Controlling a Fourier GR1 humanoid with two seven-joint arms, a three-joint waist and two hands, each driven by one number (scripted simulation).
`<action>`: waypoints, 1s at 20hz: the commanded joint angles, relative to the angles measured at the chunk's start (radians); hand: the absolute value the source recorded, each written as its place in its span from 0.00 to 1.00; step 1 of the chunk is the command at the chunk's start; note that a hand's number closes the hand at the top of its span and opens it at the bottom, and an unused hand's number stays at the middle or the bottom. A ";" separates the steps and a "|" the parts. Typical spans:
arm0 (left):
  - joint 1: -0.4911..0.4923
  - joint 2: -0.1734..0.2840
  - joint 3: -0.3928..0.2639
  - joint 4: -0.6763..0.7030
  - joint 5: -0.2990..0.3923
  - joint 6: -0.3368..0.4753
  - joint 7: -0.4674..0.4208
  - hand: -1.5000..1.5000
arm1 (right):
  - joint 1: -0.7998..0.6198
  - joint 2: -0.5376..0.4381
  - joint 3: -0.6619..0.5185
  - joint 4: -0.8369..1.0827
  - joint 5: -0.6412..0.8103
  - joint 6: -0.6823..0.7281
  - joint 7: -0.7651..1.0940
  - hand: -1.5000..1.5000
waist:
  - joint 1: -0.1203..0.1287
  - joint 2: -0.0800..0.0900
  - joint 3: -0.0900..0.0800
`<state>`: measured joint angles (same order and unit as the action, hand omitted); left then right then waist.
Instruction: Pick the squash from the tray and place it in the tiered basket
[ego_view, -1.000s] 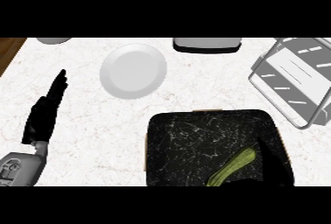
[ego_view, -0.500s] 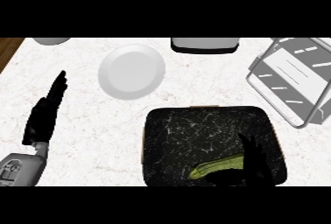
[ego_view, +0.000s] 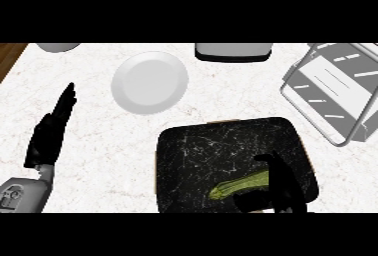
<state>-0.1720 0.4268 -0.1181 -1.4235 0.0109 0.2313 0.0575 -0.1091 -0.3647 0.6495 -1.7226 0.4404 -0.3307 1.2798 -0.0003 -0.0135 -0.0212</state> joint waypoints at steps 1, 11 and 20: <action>-0.010 -0.003 0.003 0.005 0.003 -0.022 0.012 0.50 | -0.033 0.132 0.020 0.032 0.033 0.003 0.201 1.00 | 0.003 0.013 0.020; -0.013 -0.019 0.003 0.019 -0.006 -0.023 -0.019 0.50 | -0.045 -0.175 0.324 -0.214 0.047 0.319 -0.485 1.00 | 0.055 0.001 0.022; 0.063 0.010 0.055 -0.003 0.015 -0.023 -0.030 0.50 | 0.071 -0.493 -0.014 -0.644 -0.087 0.149 -0.876 1.00 | -0.032 0.005 0.025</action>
<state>-0.1340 0.4190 -0.0884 -1.4256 0.0074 0.2249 0.0413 -0.0676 -0.7563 0.7703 -2.2276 0.3994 -0.1280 0.5287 -0.0172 -0.0105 0.0028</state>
